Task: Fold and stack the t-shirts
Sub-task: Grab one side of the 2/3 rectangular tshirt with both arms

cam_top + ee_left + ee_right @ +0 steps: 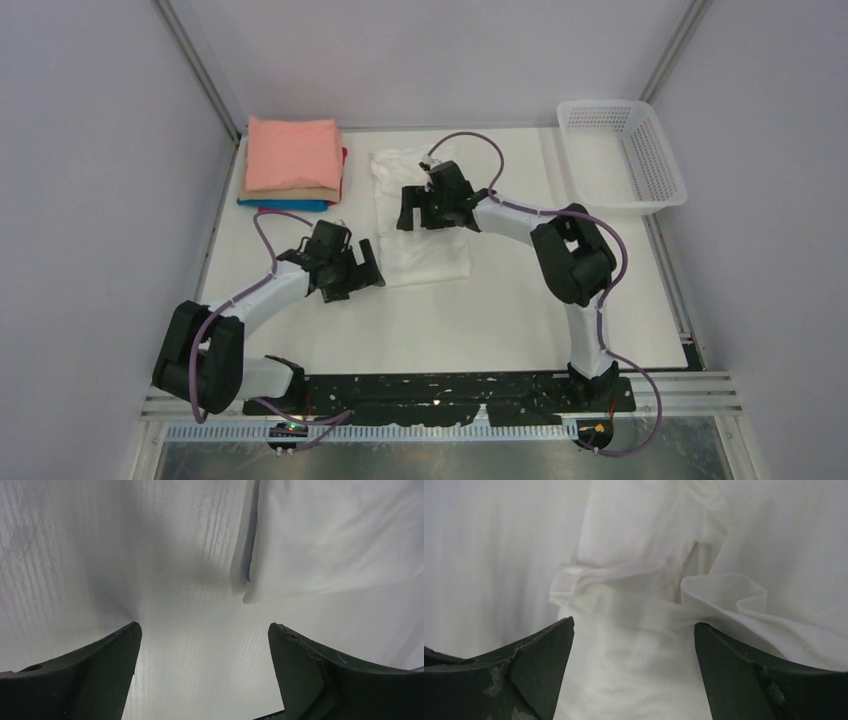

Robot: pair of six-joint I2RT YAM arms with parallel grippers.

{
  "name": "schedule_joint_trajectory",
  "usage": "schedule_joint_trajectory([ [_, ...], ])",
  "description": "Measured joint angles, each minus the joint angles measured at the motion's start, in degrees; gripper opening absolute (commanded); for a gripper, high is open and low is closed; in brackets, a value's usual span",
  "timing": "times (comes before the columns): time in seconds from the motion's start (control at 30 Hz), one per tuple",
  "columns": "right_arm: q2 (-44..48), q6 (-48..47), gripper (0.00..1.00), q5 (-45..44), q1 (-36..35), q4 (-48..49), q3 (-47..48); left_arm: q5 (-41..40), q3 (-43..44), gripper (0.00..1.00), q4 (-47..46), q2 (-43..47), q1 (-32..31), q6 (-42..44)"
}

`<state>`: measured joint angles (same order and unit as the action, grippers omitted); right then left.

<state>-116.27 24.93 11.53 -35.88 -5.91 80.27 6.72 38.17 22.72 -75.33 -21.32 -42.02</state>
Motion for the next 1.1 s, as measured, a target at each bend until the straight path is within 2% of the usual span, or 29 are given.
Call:
schedule_joint_trajectory([
  [0.2, -5.7, -0.7, 0.95, -4.4, 0.3, -0.7, 8.0, 0.0, 0.0, 1.00, 0.0, 0.0, 0.0, 0.0],
  [0.4, -12.2, -0.1, 0.95, -9.9, 2.0, 1.0, 21.9, 0.1, -0.3, 1.00, -0.1, 0.2, 0.0, 0.0],
  [0.53, -11.9, -0.4, 0.95, -11.0, 3.4, 1.0, 24.5, 0.3, -0.4, 1.00, -0.2, 0.8, 0.0, -0.1],
  [0.6, -8.6, -0.9, 0.95, -11.3, 3.9, 1.3, 20.6, 0.6, -0.4, 1.00, -0.2, 0.8, 0.0, -0.2],
  [0.83, 9.7, -0.5, 0.95, -5.1, 0.4, 2.2, -3.8, 0.9, -1.0, 1.00, -0.8, 1.5, 0.0, -0.9],
  [0.93, 9.6, 0.5, 0.95, -2.6, -1.9, 3.7, -6.5, 0.9, -2.0, 1.00, -0.9, 2.2, 0.0, -1.0],
  [1.1, 4.5, 2.0, 0.95, -1.1, -2.7, 5.0, -5.7, 0.7, -3.4, 1.00, -0.8, 3.5, 0.0, -1.1],
])
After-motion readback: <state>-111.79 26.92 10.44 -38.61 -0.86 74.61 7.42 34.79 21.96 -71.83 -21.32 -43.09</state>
